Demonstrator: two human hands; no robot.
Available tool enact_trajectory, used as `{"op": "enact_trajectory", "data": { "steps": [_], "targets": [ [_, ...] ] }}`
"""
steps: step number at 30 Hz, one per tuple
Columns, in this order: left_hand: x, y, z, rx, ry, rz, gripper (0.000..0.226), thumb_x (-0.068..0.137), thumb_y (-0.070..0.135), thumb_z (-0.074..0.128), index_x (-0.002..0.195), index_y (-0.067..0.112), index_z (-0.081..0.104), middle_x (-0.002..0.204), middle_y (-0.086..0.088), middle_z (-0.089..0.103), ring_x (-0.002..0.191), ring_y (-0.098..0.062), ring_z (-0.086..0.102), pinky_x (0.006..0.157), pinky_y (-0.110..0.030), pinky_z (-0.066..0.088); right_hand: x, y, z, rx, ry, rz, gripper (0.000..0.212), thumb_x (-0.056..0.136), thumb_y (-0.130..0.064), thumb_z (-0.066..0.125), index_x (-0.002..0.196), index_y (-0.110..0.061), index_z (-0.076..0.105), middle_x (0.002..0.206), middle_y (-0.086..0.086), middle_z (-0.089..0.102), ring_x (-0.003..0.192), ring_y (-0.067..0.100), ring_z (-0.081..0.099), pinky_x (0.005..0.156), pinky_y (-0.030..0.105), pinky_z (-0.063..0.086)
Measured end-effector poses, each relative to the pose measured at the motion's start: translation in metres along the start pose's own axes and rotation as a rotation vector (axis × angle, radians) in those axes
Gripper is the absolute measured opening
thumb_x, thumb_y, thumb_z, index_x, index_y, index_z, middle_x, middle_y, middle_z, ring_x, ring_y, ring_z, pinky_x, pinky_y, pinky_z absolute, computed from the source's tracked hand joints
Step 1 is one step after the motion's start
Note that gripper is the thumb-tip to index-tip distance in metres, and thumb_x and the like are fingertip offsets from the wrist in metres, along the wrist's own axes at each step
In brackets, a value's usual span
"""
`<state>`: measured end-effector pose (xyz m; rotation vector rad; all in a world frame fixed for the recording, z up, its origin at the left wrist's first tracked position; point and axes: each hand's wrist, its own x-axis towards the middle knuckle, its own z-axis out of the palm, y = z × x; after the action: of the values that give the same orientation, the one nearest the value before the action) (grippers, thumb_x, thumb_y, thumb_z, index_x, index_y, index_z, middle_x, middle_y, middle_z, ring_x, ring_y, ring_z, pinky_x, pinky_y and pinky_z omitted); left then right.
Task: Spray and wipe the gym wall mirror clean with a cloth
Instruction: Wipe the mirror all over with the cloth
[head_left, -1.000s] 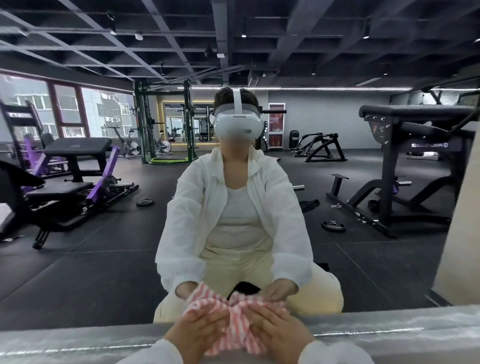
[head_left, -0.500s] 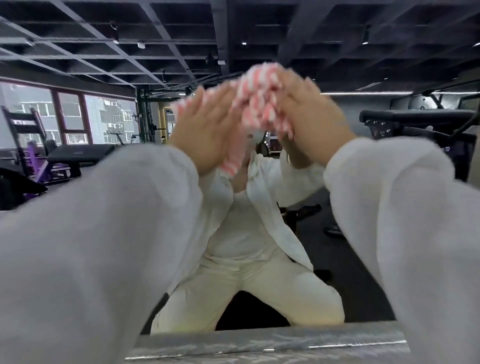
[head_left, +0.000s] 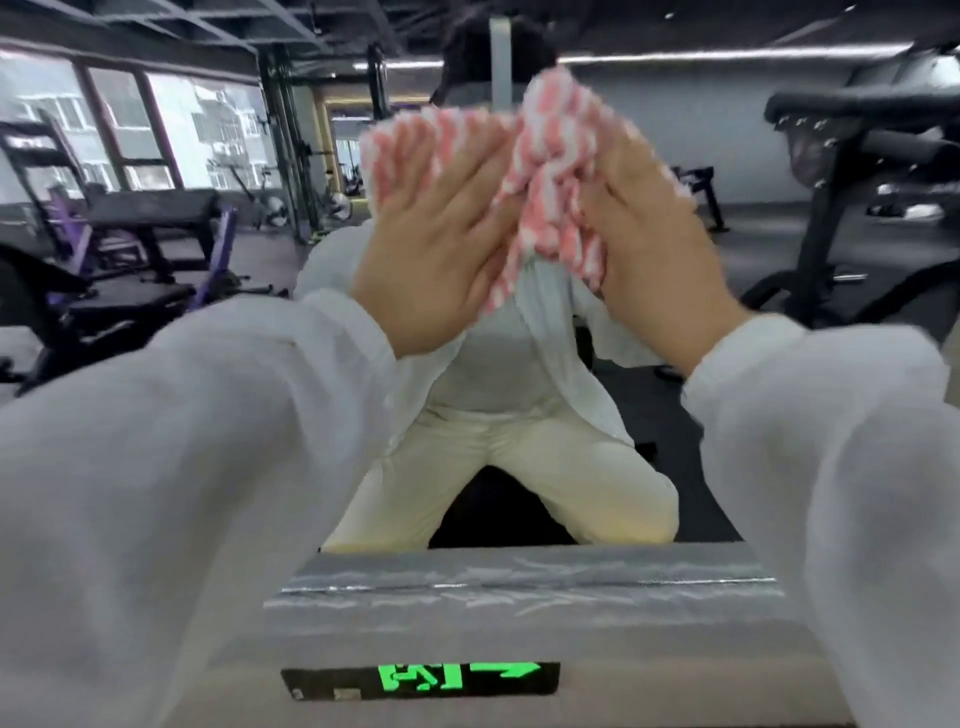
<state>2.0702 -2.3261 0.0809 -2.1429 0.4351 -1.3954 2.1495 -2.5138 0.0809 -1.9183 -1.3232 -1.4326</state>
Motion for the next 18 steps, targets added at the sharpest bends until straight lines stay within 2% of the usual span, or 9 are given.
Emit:
{"op": "enact_trajectory", "data": {
  "steps": [2,5,8,10,12,14,15,17,18],
  "targets": [
    [-0.028,0.017,0.008,-0.037,-0.046,0.072,0.046,0.102,0.028,0.027,0.141,0.005,0.034,0.146,-0.02,0.037,0.139,-0.03,0.023,0.114,-0.051,0.003,-0.042,0.001,0.017,-0.028,-0.033,-0.106,0.038,0.101,-0.01,0.03,0.135,0.005,0.04,0.143,0.028,0.038,0.133,0.035,0.027,0.116,0.04,0.016],
    [-0.072,0.045,0.013,-0.036,-0.244,0.155,0.04,0.098,0.023,0.03,0.13,0.004,0.044,0.146,-0.018,0.036,0.136,-0.034,0.026,0.113,-0.053,0.0,-0.091,0.003,0.037,-0.065,-0.089,-0.258,0.039,0.1,-0.005,0.018,0.123,0.005,0.047,0.132,0.028,0.049,0.126,0.035,0.032,0.111,0.04,0.016],
    [-0.105,0.076,0.01,-0.001,-0.458,0.259,0.044,0.083,0.027,0.043,0.117,0.007,0.062,0.137,-0.017,0.044,0.13,-0.031,0.032,0.113,-0.051,-0.001,-0.148,-0.009,0.053,-0.066,-0.234,-0.319,0.05,0.086,-0.007,0.026,0.13,0.003,0.046,0.138,0.021,0.048,0.13,0.029,0.031,0.118,0.037,0.004],
    [-0.116,0.096,0.007,0.05,-0.623,0.289,0.041,0.075,0.03,0.062,0.11,0.013,0.07,0.132,-0.014,0.055,0.13,-0.029,0.032,0.113,-0.05,0.0,-0.181,-0.016,0.058,-0.018,-0.331,-0.29,0.055,0.079,-0.007,0.03,0.128,-0.002,0.056,0.138,0.016,0.05,0.133,0.028,0.031,0.116,0.039,0.011],
    [-0.121,0.111,0.007,0.098,-0.738,0.28,0.044,0.07,0.034,0.07,0.11,0.016,0.071,0.131,-0.011,0.057,0.141,-0.03,0.018,0.113,-0.051,0.001,-0.199,-0.022,0.059,0.033,-0.368,-0.25,0.055,0.078,-0.004,0.032,0.125,-0.003,0.06,0.138,0.013,0.052,0.133,0.025,0.031,0.113,0.037,0.015],
    [-0.119,0.121,0.005,0.122,-0.806,0.264,0.04,0.077,0.034,0.055,0.109,0.017,0.071,0.131,-0.01,0.057,0.146,-0.029,0.002,0.113,-0.051,-0.002,-0.206,-0.023,0.057,0.069,-0.394,-0.236,0.054,0.078,-0.005,0.032,0.121,-0.004,0.064,0.135,0.011,0.055,0.131,0.023,0.034,0.113,0.035,0.013],
    [-0.119,0.122,0.004,0.143,-0.839,0.263,0.041,0.075,0.034,0.054,0.108,0.017,0.072,0.131,-0.009,0.058,0.145,-0.03,0.008,0.114,-0.051,-0.002,-0.206,-0.023,0.056,0.066,-0.389,-0.242,0.052,0.078,-0.005,0.032,0.118,-0.005,0.065,0.132,0.011,0.057,0.13,0.023,0.035,0.113,0.035,0.013],
    [-0.118,0.125,0.001,0.171,-0.931,0.249,0.048,0.063,0.034,0.073,0.108,0.017,0.072,0.132,-0.007,0.057,0.136,-0.029,0.034,0.114,-0.051,-0.002,-0.204,-0.021,0.055,0.048,-0.373,-0.261,0.05,0.079,-0.005,0.033,0.117,-0.005,0.067,0.129,0.01,0.06,0.128,0.022,0.037,0.114,0.034,0.012],
    [-0.117,0.127,0.001,0.172,-0.968,0.231,0.057,0.056,0.035,0.08,0.11,0.018,0.072,0.134,-0.006,0.055,0.133,-0.027,0.039,0.114,-0.051,-0.002,-0.203,-0.019,0.054,0.033,-0.376,-0.268,0.05,0.079,-0.005,0.033,0.117,-0.006,0.066,0.128,0.009,0.06,0.127,0.022,0.037,0.114,0.034,0.012]
  ]
}}
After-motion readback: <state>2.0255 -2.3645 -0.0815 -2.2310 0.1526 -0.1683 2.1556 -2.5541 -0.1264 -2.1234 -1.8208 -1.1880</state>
